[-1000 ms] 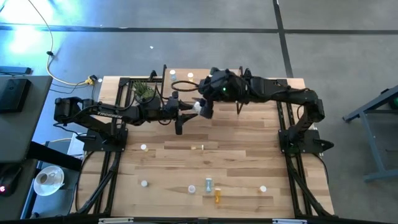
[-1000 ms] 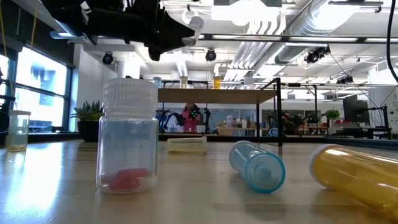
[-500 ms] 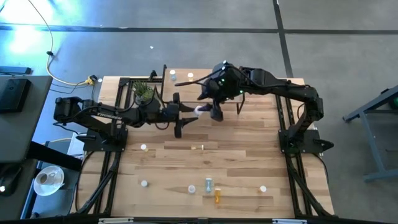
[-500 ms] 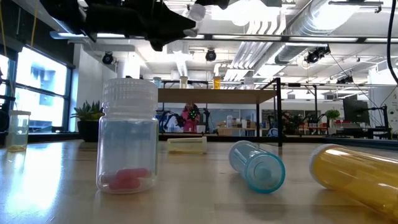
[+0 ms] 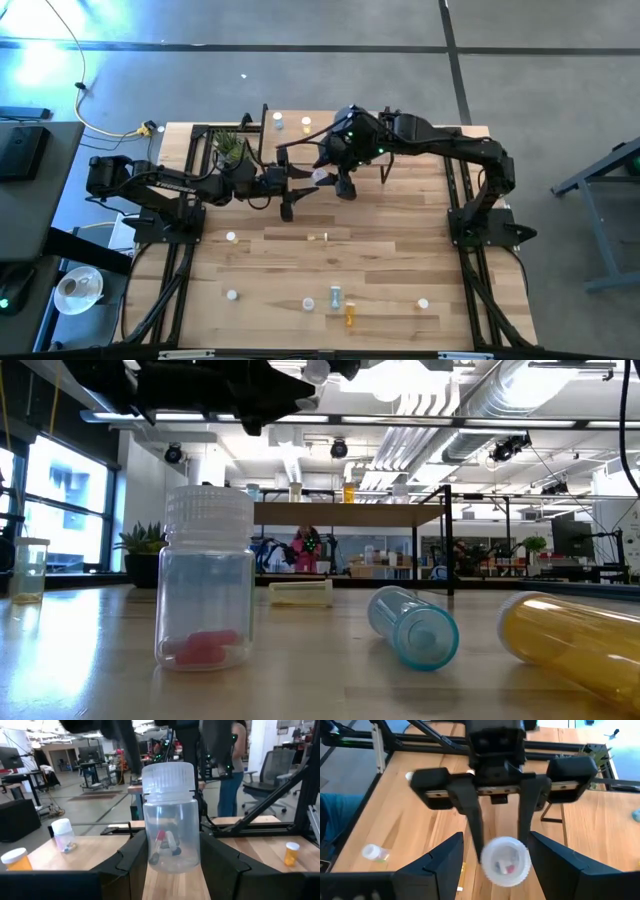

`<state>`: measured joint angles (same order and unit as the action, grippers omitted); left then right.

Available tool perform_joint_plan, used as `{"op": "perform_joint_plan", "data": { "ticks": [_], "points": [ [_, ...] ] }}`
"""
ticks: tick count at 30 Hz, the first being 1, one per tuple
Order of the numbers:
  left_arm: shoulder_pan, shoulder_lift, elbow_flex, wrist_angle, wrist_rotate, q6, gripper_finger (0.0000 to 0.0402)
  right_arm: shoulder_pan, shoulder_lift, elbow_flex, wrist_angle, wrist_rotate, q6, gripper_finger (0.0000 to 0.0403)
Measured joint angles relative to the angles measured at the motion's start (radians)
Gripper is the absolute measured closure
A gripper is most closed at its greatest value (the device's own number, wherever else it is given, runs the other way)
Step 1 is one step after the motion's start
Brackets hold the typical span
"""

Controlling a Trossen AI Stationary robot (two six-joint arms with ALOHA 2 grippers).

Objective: Pick and place medicine bottles onto shelf by color
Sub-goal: Put the top transparent pill bottle on the shelf aligned with the transparent pill bottle

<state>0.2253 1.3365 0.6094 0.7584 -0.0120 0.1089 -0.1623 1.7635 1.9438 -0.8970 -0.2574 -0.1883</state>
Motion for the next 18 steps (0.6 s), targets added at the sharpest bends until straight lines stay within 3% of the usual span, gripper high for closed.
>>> {"op": "perform_joint_plan", "data": {
  "ticks": [7, 13, 18],
  "points": [
    [0.001, 0.000, 0.000, 0.001, -0.003, 0.000, 0.0257, 0.000, 0.011, -0.002, -0.007, 0.104, 0.004, 0.0192],
    [0.008, 0.000, 0.000, 0.002, 0.000, 0.001, 0.0257, -0.001, 0.012, -0.002, -0.012, 0.076, 0.005, 0.0198],
    [0.019, 0.000, 0.000, 0.002, 0.000, 0.018, 0.0257, -0.001, 0.012, -0.002, -0.013, 0.074, 0.030, 0.0238]
  ]
}}
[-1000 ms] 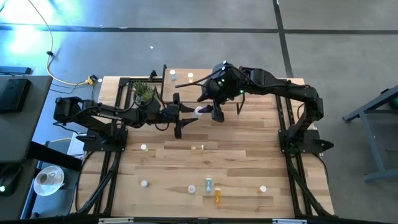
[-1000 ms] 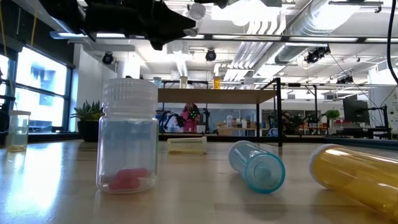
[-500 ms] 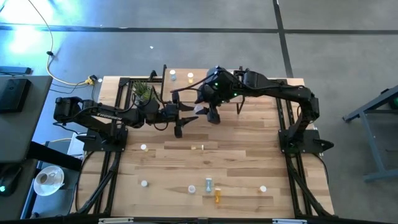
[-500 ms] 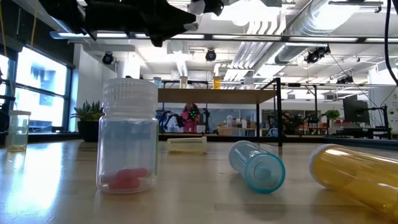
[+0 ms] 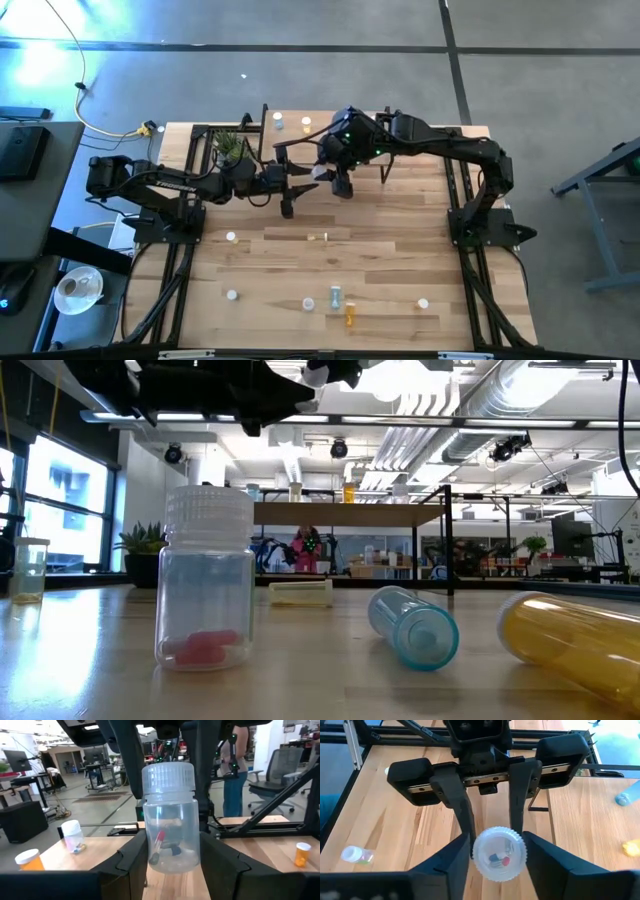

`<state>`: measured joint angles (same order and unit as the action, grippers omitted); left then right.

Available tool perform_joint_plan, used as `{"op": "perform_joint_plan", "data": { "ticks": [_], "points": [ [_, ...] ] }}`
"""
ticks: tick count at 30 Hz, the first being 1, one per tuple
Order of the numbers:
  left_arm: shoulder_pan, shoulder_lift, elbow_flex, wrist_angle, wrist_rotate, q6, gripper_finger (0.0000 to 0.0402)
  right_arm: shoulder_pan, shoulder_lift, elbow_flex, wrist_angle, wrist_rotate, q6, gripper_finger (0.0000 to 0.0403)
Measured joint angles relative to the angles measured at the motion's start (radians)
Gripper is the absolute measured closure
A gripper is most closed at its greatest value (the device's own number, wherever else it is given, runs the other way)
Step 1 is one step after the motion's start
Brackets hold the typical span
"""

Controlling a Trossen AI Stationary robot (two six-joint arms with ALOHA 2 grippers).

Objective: Pick and place medicine bottles onto shelf by color
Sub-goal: Put the top transparent pill bottle on the shelf aligned with the transparent pill bottle

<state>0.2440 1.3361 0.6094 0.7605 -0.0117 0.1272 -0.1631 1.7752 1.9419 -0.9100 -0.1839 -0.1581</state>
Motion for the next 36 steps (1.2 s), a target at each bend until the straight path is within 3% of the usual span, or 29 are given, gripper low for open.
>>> {"op": "perform_joint_plan", "data": {
  "ticks": [6, 17, 26, 30, 36],
  "points": [
    [0.000, 0.000, 0.000, -0.001, -0.024, 0.000, 0.0257, 0.000, 0.000, 0.000, -0.001, 0.000, 0.003, 0.0285],
    [-0.001, 0.000, 0.000, -0.008, -0.024, 0.000, 0.0251, 0.000, 0.000, 0.000, -0.008, 0.023, 0.003, 0.0280],
    [0.000, 0.000, 0.000, -0.057, -0.043, -0.001, 0.0168, -0.001, 0.000, 0.000, -0.016, 0.082, 0.003, 0.0282],
    [-0.001, 0.000, 0.000, -0.095, -0.100, 0.000, 0.0147, 0.000, -0.004, 0.000, -0.032, 0.161, 0.002, 0.0282],
    [0.000, -0.011, 0.000, -0.122, -0.113, 0.034, 0.0148, -0.026, -0.034, 0.000, -0.118, 0.301, 0.017, 0.0283]
  ]
}}
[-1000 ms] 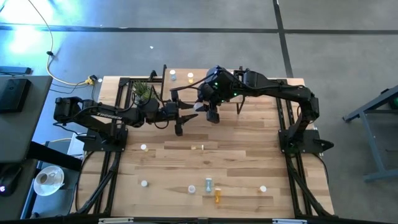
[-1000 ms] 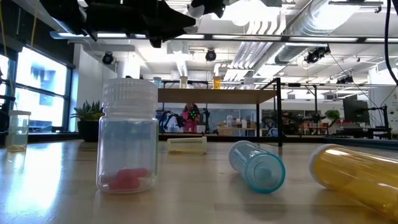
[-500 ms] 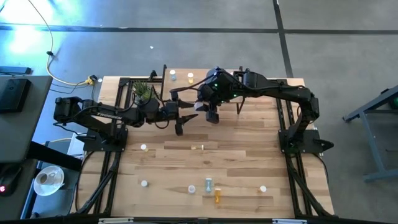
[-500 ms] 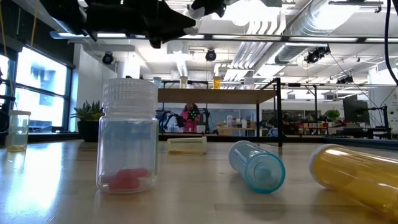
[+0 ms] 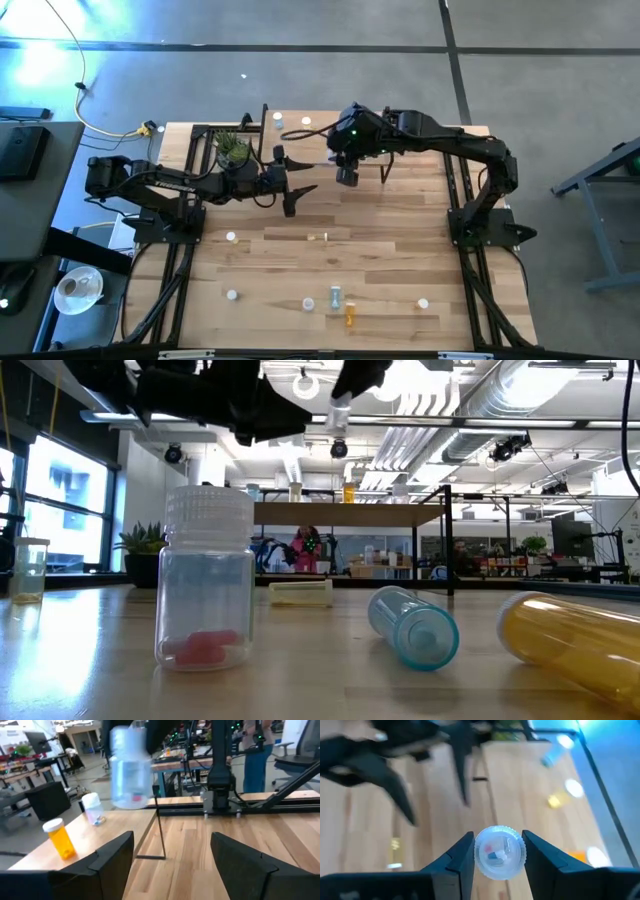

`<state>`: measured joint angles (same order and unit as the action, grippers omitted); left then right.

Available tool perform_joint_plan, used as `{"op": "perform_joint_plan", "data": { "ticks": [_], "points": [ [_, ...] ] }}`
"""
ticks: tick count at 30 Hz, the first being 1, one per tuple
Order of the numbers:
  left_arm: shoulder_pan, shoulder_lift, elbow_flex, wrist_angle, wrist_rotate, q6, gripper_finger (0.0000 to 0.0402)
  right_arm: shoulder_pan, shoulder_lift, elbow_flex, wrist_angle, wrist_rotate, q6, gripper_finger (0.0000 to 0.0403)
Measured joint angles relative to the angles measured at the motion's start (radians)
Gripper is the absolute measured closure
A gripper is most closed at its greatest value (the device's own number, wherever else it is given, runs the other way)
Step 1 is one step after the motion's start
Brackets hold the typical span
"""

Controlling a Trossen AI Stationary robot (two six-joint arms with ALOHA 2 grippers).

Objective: Pick and place medicine bottles onto shelf by color
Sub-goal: Put the top transparent pill bottle on the shelf aligned with the transparent pill bottle

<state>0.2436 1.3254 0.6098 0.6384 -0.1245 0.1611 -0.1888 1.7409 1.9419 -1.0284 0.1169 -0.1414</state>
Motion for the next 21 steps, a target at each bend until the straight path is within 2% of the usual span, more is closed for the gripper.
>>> {"op": "perform_joint_plan", "data": {
  "ticks": [5, 16, 21],
  "points": [
    [0.000, -0.043, 0.000, -0.032, -0.014, 0.012, 0.0148, -0.050, -0.011, 0.000, -0.072, 0.040, 0.057, 0.0283],
    [0.000, -0.166, 0.000, -0.176, -0.044, 0.026, 0.0149, -0.173, -0.013, 0.000, -0.199, 0.039, 0.031, 0.0283],
    [0.000, -0.199, 0.000, -0.209, -0.044, 0.025, 0.0149, -0.256, -0.013, 0.000, -0.269, -0.039, 0.028, 0.0283]
  ]
}}
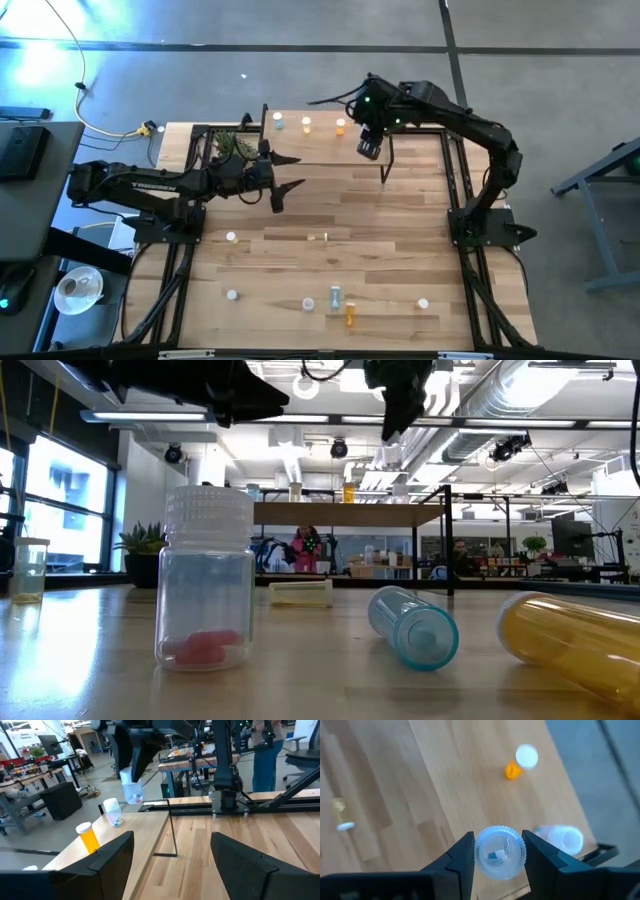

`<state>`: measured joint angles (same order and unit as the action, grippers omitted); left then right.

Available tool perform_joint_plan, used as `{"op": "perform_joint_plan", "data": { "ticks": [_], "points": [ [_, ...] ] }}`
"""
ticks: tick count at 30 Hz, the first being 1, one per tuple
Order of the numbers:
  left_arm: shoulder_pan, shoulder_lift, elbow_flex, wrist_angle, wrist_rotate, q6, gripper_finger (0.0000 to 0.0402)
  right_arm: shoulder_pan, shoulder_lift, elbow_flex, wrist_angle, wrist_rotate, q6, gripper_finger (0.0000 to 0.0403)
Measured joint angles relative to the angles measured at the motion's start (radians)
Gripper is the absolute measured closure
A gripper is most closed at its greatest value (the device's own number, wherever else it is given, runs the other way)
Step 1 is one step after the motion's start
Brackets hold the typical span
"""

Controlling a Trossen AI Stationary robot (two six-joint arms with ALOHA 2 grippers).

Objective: Pick and place medicine bottles onto shelf by color
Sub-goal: Put the top transparent pill bottle on the shelf aligned with the transparent pill bottle

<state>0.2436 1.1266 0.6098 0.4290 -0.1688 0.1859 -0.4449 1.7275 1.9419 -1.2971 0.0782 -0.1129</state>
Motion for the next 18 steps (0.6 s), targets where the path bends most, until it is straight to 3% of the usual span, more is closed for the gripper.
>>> {"op": "perform_joint_plan", "data": {
  "ticks": [7, 13, 18],
  "points": [
    [0.000, -0.005, 0.000, -0.007, 0.000, -0.003, 0.0149, -0.074, -0.010, -0.058, -0.012, -0.141, -0.037, 0.0283],
    [0.000, -0.005, 0.000, -0.016, 0.000, -0.003, 0.0149, -0.085, -0.099, -0.284, 0.117, -0.143, -0.037, 0.0283],
    [0.000, -0.005, 0.000, -0.016, 0.000, -0.003, 0.0149, -0.101, -0.153, -0.389, 0.254, -0.123, 0.019, 0.0283]
  ]
}}
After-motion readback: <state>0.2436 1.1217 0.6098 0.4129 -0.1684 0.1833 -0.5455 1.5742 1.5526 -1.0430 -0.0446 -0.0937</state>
